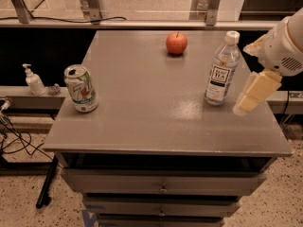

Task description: Knock blue plastic bottle over

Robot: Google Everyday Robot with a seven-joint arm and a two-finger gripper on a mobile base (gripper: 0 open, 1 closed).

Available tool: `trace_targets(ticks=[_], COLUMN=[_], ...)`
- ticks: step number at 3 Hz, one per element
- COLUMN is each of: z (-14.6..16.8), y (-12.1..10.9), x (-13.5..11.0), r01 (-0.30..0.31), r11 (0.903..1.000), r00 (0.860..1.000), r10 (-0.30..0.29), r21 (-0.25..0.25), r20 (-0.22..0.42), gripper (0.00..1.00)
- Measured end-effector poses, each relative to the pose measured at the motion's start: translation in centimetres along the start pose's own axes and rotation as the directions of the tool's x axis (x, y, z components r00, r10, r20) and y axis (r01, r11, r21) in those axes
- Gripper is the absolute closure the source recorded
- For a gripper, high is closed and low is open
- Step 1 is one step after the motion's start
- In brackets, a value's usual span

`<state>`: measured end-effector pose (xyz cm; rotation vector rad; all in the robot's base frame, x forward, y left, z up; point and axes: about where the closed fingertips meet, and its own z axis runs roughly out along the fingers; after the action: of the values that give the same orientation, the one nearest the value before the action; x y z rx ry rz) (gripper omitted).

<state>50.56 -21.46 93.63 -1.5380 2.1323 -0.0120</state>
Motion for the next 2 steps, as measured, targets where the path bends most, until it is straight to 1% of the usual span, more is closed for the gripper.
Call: trace_targets(ticks=[1,2], z=[2.0,3.6], y=[0.4,1.0], x=[-2.8,-7.0], r01=[-0.057,-0.088], r11=[0.9982,0.9954], r00=[0.992,0.974], r10=[0.059,0.094], r21=[-0.017,-0.038], r20=[0.109,0.208], gripper=[0.00,0.00])
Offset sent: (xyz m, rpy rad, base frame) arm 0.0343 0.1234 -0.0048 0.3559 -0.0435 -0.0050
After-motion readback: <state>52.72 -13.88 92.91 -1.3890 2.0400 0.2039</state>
